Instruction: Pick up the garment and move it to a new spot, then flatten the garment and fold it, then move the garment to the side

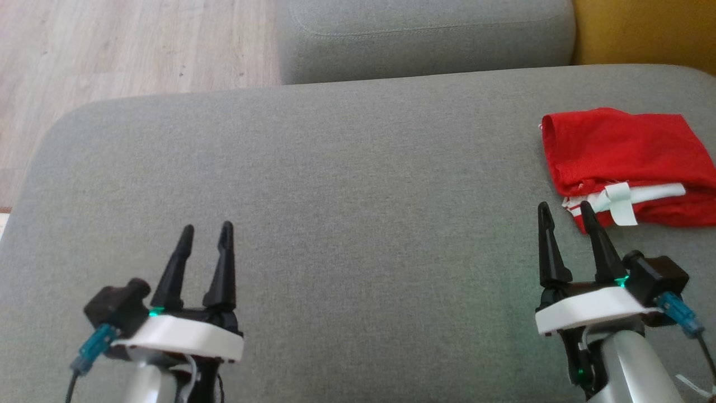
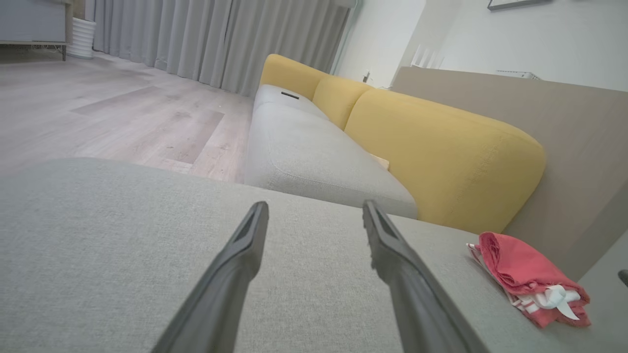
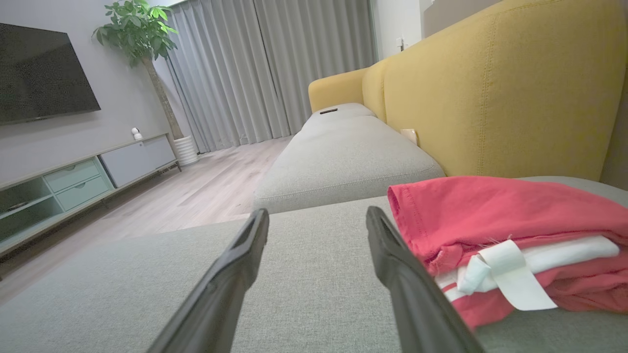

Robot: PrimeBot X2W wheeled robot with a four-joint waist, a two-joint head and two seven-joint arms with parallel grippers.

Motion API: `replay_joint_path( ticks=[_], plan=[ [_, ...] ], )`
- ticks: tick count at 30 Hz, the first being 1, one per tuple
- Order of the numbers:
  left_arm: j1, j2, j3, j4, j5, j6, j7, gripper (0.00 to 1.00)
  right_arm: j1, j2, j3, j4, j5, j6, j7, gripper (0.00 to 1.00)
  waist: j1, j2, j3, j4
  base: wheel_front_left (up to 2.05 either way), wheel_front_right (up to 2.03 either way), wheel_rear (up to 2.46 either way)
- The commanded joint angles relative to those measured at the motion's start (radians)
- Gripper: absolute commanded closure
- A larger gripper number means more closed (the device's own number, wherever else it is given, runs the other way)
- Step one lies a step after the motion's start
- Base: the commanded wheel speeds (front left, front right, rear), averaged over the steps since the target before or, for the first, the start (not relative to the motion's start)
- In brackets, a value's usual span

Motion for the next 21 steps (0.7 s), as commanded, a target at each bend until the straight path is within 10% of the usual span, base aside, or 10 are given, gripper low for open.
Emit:
replay_joint_path(
  ticks=[1, 15, 16, 21],
  plan=[
    [-0.026, 0.002, 0.047, -0.041, -0.006, 0.006, -0.005, 0.0, -0.036, 0.001, 0.024, -0.034, 0.002, -0.001, -0.012, 0.0, 0.0001, -0.0001, 0.0, -0.001, 0.0, 0.0, 0.0],
    [-0.014, 0.002, 0.074, -0.06, 0.016, 0.05, -0.005, 0.0, -0.043, 0.001, 0.024, -0.027, 0.0, -0.001, -0.013, 0.0, 0.0001, -0.0001, -0.004, -0.017, 0.0, 0.0, 0.0],
    [0.009, 0.0, 0.03, -0.018, 0.014, 0.045, 0.0, 1.0, 0.001, 0.001, 0.0, 0.007, 0.0, 0.0, 0.0, 1.0, 0.0001, -0.0001, -0.004, -0.016, 0.0, 0.0, 0.0],
    [0.036, -0.002, 0.029, 0.035, -0.007, 0.044, 0.007, 1.0, 0.026, 0.003, -0.002, 0.053, 0.023, 0.0, 0.008, 1.0, 0.0001, -0.0001, -0.004, -0.016, 0.0, 0.0, 0.0]
  ],
)
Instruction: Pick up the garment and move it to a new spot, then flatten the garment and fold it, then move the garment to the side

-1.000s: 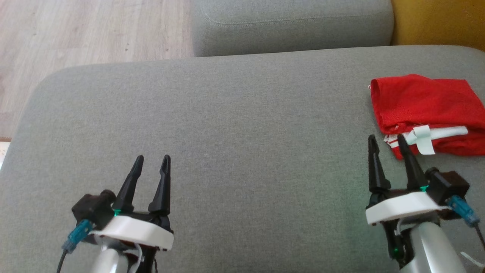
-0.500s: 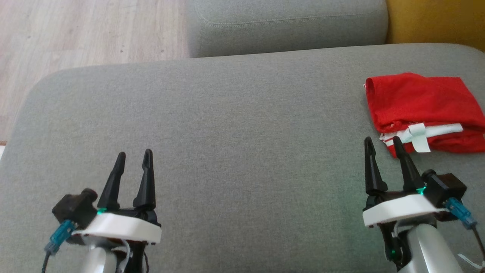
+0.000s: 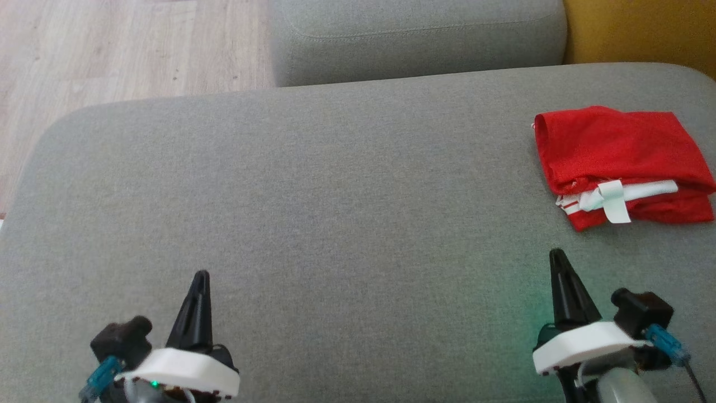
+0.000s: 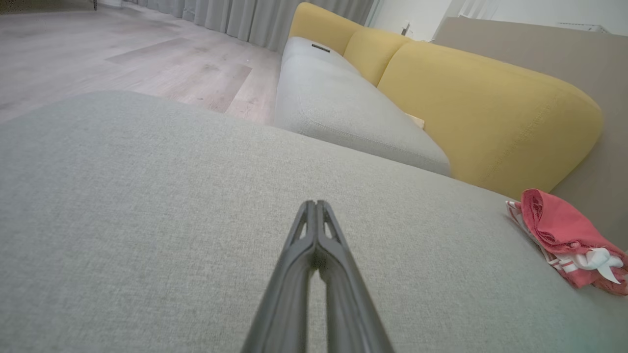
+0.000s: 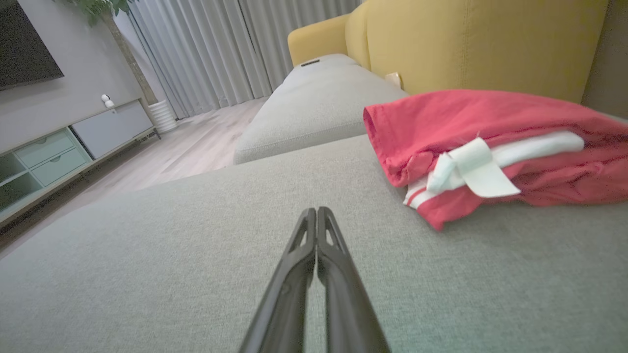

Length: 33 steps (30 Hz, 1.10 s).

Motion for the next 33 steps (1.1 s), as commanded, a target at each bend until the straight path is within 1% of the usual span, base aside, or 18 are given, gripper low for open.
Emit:
replay_joint_path(
  ticks=[1, 26, 28, 33],
  plan=[
    [-0.036, 0.001, 0.005, -0.031, -0.027, -0.002, 0.007, 1.0, -0.035, -0.002, -0.005, -0.032, 0.031, 0.0, 0.008, 1.0, 0.0001, 0.0, 0.0, 0.0, 0.0, 0.0, 0.0],
    [-0.061, 0.003, 0.051, -0.021, -0.275, -0.014, 0.081, 1.0, -0.037, -0.002, -0.039, -0.059, 0.305, 0.0, 0.08, 1.0, 0.0001, 0.0, 0.0, 0.004, 0.0, 0.0, 0.0],
    [-0.065, 0.003, 0.058, -0.02, -0.314, -0.016, 0.092, 1.0, -0.037, -0.002, -0.044, -0.063, 0.349, 0.0, 0.092, 1.0, 0.0001, 0.0, 0.0, 0.004, 0.0, 0.0, 0.0],
    [-0.07, 0.003, 0.067, -0.018, -0.364, -0.019, 0.107, 1.0, -0.038, -0.002, -0.051, -0.068, 0.403, 0.0, 0.106, 1.0, 0.0001, 0.0, 0.0, 0.005, 0.0, 0.0, 0.0]
  ],
)
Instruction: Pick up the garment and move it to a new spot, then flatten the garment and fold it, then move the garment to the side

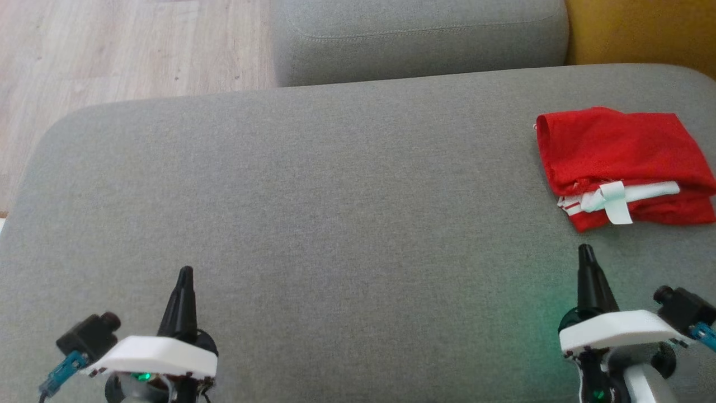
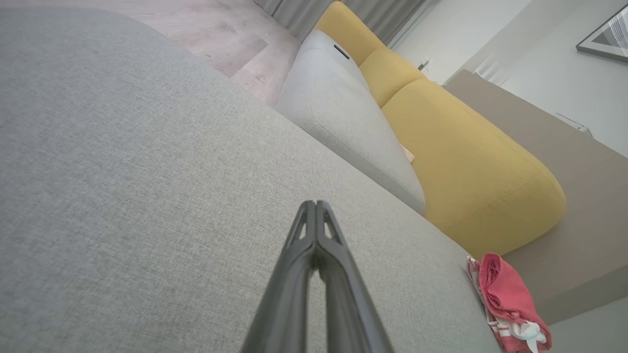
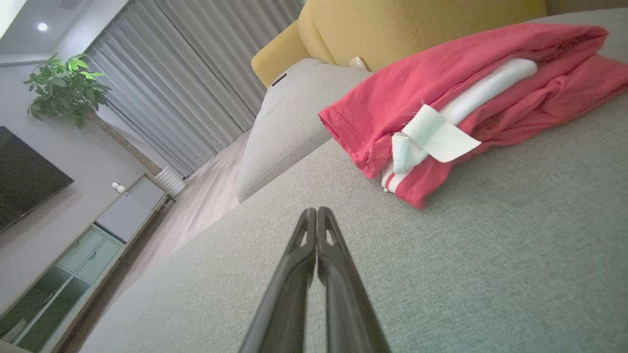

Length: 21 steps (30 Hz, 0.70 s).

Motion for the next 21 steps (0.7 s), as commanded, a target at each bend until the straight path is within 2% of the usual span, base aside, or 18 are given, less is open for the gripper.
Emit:
replay_joint_path(
  ticks=[1, 21],
  plan=[
    [-0.054, 0.004, 0.028, -0.029, -0.029, -0.007, 0.007, 1.0, -0.046, -0.003, -0.002, -0.039, 0.035, 0.0, 0.006, 1.0, 0.0, 0.0, 0.0, 0.0, 0.0, 0.0, 0.0],
    [-0.074, 0.005, 0.065, -0.022, -0.226, -0.017, 0.066, 1.0, -0.049, -0.003, -0.029, -0.059, 0.254, 0.0, 0.064, 1.0, 0.0, 0.0, 0.0, 0.003, 0.0, 0.0, 0.0]
  ],
)
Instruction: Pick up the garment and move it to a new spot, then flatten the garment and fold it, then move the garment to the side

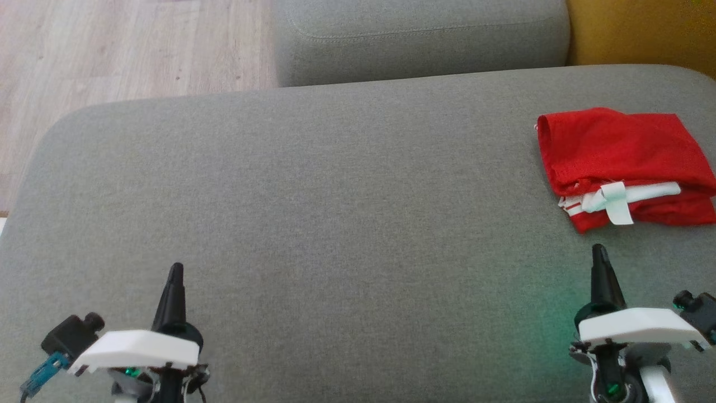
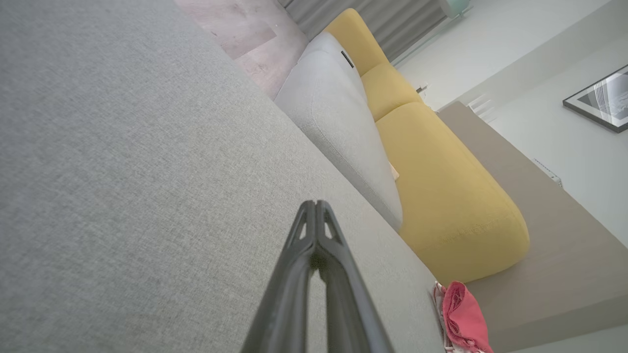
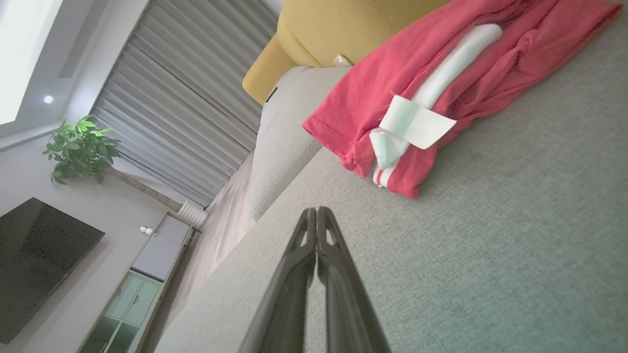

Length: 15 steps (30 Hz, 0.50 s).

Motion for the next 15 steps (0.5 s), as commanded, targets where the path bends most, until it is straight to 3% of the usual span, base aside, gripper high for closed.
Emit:
replay_joint_path(
  ticks=[1, 15],
  plan=[
    [-0.055, 0.005, 0.033, -0.029, -0.032, -0.008, 0.007, 1.0, -0.049, -0.004, 0.001, -0.04, 0.036, 0.0, 0.009, 1.0, 0.0, 0.0, 0.0, 0.0, 0.0, 0.0, 0.0],
    [-0.068, 0.005, 0.057, -0.025, -0.161, -0.015, 0.046, 1.0, -0.05, -0.004, -0.017, -0.054, 0.178, -0.001, 0.047, 1.0, 0.0, 0.0, 0.0, 0.002, 0.0, 0.0, 0.0]
  ],
)
